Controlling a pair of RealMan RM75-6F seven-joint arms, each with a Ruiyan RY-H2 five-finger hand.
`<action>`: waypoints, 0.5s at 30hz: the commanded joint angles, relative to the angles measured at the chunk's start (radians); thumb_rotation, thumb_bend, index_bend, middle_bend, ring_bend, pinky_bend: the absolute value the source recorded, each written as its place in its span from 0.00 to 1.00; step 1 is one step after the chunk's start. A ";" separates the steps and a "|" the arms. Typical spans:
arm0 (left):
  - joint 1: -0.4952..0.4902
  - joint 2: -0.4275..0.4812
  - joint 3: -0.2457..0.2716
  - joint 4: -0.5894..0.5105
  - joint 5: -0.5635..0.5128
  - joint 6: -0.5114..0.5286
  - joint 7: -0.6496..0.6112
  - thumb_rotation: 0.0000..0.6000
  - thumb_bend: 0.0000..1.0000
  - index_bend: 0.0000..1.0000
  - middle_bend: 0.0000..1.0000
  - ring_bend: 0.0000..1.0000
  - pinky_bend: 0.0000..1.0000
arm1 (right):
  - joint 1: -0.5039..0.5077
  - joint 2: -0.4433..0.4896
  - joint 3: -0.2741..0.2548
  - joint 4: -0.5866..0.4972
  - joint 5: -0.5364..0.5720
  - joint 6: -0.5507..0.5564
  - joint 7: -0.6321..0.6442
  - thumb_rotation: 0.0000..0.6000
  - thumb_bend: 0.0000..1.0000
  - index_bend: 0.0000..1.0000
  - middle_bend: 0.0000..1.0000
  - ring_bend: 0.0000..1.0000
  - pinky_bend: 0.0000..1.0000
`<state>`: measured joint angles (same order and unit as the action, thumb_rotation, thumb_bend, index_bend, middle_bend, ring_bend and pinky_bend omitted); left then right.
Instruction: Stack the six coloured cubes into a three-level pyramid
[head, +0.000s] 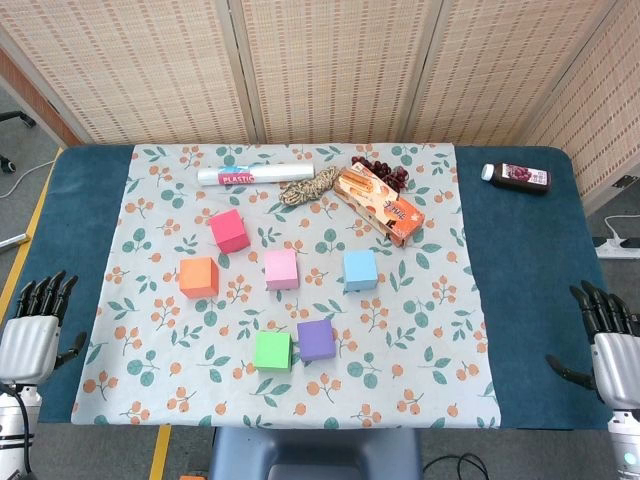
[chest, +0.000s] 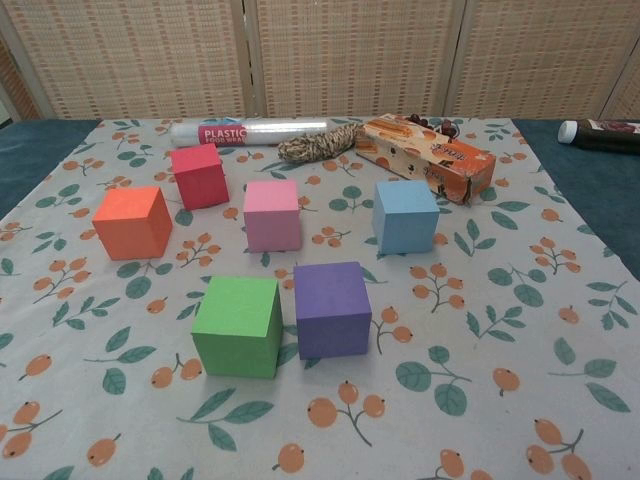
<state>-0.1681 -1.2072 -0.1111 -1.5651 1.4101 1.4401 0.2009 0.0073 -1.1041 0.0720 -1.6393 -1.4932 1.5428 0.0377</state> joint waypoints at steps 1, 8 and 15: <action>0.003 0.001 0.005 -0.004 0.005 0.005 0.002 1.00 0.32 0.00 0.00 0.00 0.00 | -0.005 0.000 -0.001 0.003 -0.003 0.008 0.006 1.00 0.00 0.00 0.00 0.00 0.00; 0.015 0.005 0.017 -0.012 0.019 0.024 -0.003 1.00 0.32 0.00 0.00 0.00 0.00 | -0.021 -0.002 -0.011 0.013 -0.021 0.035 0.025 1.00 0.00 0.00 0.00 0.00 0.00; 0.002 0.021 0.012 -0.017 0.047 0.028 -0.028 1.00 0.32 0.00 0.00 0.00 0.00 | -0.036 0.007 -0.015 0.017 -0.042 0.064 0.038 1.00 0.00 0.00 0.00 0.00 0.00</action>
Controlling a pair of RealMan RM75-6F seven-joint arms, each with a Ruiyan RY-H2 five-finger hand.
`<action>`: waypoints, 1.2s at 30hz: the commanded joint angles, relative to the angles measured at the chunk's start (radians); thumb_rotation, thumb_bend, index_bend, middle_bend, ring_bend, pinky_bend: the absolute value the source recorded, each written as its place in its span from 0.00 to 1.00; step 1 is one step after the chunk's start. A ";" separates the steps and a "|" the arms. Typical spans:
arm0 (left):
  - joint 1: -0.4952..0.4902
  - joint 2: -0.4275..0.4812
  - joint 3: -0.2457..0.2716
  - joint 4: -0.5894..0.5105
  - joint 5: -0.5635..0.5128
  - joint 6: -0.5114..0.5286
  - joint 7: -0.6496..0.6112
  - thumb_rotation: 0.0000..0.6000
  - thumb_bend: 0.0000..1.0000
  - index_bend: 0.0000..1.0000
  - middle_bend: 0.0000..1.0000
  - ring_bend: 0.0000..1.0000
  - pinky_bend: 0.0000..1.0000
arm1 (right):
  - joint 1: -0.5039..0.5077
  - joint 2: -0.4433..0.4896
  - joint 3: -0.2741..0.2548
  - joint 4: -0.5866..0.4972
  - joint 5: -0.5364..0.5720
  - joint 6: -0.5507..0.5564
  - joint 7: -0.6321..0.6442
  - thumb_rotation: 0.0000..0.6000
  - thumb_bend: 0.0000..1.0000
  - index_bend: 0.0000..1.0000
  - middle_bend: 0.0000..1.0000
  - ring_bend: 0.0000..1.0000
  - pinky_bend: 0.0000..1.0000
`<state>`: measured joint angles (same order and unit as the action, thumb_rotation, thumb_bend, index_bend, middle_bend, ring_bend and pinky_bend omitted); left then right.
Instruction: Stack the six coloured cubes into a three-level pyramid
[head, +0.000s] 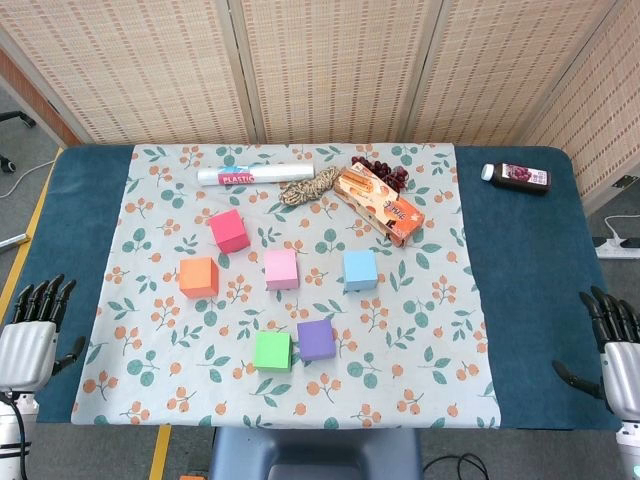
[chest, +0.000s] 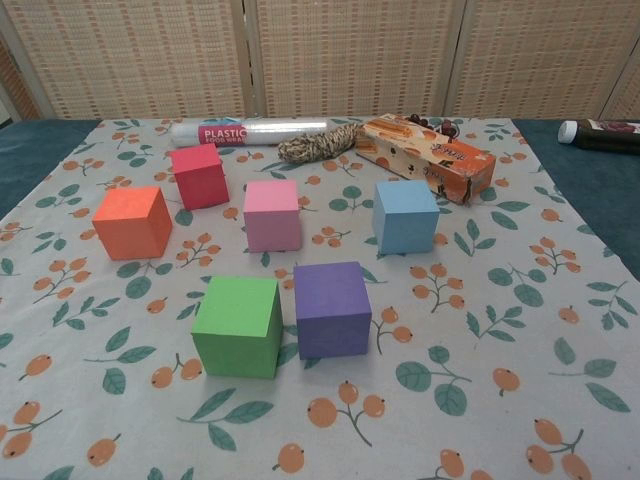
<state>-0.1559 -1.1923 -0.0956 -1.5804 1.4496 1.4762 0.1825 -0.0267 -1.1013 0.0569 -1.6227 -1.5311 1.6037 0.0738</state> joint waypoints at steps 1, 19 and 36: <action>-0.017 0.009 -0.007 -0.001 0.011 -0.015 -0.016 1.00 0.32 0.00 0.00 0.00 0.00 | -0.001 0.007 0.000 -0.001 -0.007 0.004 0.002 1.00 0.00 0.00 0.00 0.00 0.00; -0.312 0.008 -0.079 0.083 -0.113 -0.508 -0.296 1.00 0.32 0.00 0.00 0.00 0.06 | 0.066 0.138 0.032 -0.127 -0.069 -0.032 -0.055 1.00 0.00 0.00 0.00 0.00 0.00; -0.474 -0.163 -0.095 0.263 -0.261 -0.735 -0.286 1.00 0.34 0.00 0.00 0.00 0.10 | 0.090 0.132 0.035 -0.134 -0.037 -0.075 -0.061 1.00 0.00 0.00 0.00 0.00 0.00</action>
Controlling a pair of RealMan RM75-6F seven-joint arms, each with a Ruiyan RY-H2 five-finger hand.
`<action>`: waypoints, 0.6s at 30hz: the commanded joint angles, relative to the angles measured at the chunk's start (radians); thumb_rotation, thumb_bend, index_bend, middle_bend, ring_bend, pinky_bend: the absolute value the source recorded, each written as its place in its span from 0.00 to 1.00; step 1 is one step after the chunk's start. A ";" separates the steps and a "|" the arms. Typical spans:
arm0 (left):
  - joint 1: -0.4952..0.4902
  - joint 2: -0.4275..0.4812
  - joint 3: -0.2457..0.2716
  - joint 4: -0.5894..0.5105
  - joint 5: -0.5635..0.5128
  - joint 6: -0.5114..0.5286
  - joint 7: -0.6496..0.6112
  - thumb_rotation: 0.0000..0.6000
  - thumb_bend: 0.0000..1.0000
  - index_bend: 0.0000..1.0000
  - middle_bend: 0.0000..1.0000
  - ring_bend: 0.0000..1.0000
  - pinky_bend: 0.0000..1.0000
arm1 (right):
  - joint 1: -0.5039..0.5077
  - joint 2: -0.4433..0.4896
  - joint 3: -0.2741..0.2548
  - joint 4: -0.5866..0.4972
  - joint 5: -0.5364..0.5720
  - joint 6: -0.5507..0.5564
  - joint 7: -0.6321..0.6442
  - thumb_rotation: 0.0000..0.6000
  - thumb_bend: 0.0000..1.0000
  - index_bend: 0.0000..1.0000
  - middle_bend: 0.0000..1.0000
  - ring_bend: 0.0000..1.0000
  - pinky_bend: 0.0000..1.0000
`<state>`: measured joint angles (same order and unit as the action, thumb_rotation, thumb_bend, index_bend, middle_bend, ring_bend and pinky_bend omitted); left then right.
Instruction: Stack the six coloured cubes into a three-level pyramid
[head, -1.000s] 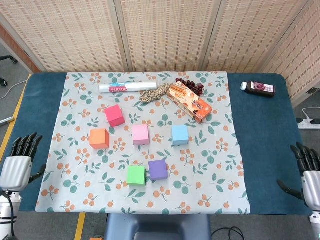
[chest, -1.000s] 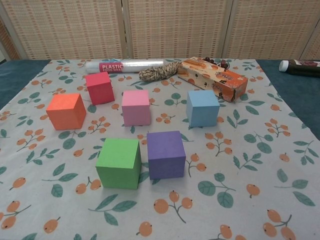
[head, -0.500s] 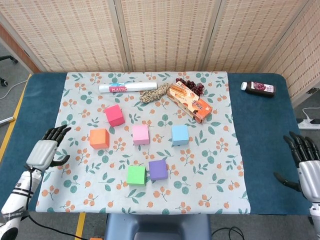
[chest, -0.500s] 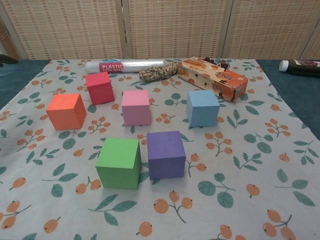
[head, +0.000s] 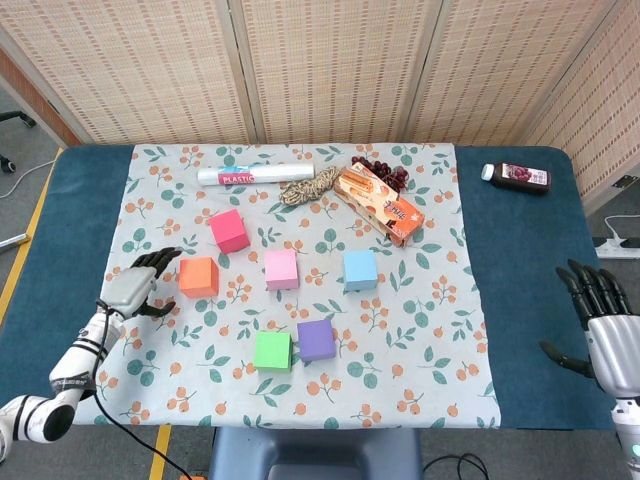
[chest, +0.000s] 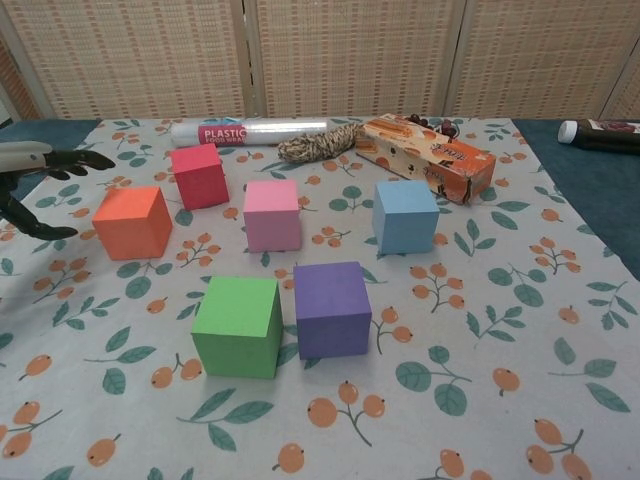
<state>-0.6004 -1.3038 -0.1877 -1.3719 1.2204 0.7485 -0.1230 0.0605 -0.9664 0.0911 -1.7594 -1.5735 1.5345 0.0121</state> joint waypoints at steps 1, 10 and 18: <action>-0.033 -0.067 -0.001 0.073 -0.038 0.001 0.038 1.00 0.34 0.00 0.00 0.00 0.11 | 0.005 -0.005 0.001 0.004 0.010 -0.010 0.002 1.00 0.00 0.00 0.00 0.00 0.00; -0.064 -0.142 -0.014 0.148 -0.101 0.009 0.088 1.00 0.34 0.00 0.00 0.03 0.20 | 0.018 -0.017 0.000 0.016 0.029 -0.033 0.007 1.00 0.00 0.00 0.00 0.00 0.00; -0.080 -0.184 -0.015 0.201 -0.123 0.009 0.099 1.00 0.33 0.04 0.09 0.12 0.29 | 0.018 -0.025 -0.001 0.028 0.044 -0.036 0.017 1.00 0.00 0.00 0.00 0.00 0.00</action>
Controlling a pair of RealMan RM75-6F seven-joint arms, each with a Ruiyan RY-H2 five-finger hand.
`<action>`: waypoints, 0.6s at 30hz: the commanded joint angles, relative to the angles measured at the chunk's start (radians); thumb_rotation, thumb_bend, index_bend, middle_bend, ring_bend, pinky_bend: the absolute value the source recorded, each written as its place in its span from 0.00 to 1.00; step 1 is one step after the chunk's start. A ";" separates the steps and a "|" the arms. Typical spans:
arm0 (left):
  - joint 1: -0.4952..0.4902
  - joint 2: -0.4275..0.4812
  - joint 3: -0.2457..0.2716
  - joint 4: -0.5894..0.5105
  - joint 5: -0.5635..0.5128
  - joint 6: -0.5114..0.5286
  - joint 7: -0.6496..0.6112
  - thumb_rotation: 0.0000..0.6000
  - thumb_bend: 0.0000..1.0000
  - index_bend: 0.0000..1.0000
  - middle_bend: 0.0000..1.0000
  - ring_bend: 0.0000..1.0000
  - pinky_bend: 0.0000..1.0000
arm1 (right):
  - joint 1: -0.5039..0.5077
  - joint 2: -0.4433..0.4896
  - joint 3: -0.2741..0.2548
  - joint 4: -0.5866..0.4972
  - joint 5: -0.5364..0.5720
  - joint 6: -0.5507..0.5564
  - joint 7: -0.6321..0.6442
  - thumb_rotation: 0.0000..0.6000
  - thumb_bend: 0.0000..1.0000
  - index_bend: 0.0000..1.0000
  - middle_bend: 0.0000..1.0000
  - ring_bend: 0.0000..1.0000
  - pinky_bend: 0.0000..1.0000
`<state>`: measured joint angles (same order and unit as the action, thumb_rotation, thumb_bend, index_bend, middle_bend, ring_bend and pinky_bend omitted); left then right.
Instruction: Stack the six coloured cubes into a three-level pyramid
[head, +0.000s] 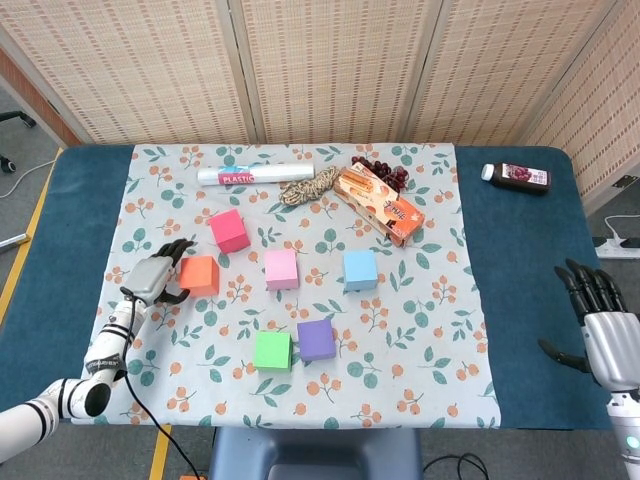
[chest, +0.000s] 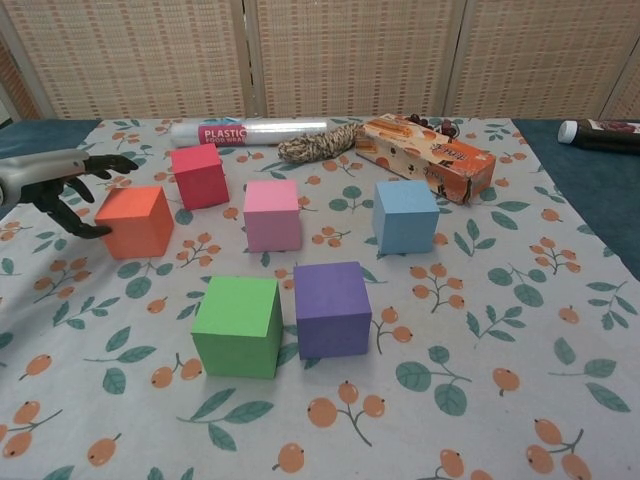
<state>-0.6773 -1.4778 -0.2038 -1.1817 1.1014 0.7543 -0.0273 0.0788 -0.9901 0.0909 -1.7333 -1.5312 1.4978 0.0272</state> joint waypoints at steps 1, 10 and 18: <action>-0.003 -0.012 0.003 0.013 -0.004 0.003 0.003 1.00 0.33 0.07 0.12 0.14 0.30 | -0.001 -0.002 -0.001 0.003 0.002 0.001 0.004 1.00 0.00 0.00 0.00 0.00 0.00; 0.006 -0.019 0.004 0.020 0.037 0.044 -0.041 1.00 0.32 0.23 0.30 0.33 0.42 | -0.002 -0.008 -0.002 0.010 0.008 0.003 0.008 1.00 0.00 0.00 0.00 0.00 0.00; 0.004 0.023 -0.002 -0.046 0.089 0.080 -0.071 1.00 0.32 0.24 0.31 0.33 0.42 | -0.008 -0.012 -0.005 0.011 0.006 0.014 0.007 1.00 0.00 0.00 0.00 0.00 0.00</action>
<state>-0.6710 -1.4596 -0.2038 -1.2218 1.1857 0.8306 -0.0937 0.0712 -1.0023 0.0859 -1.7221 -1.5248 1.5120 0.0341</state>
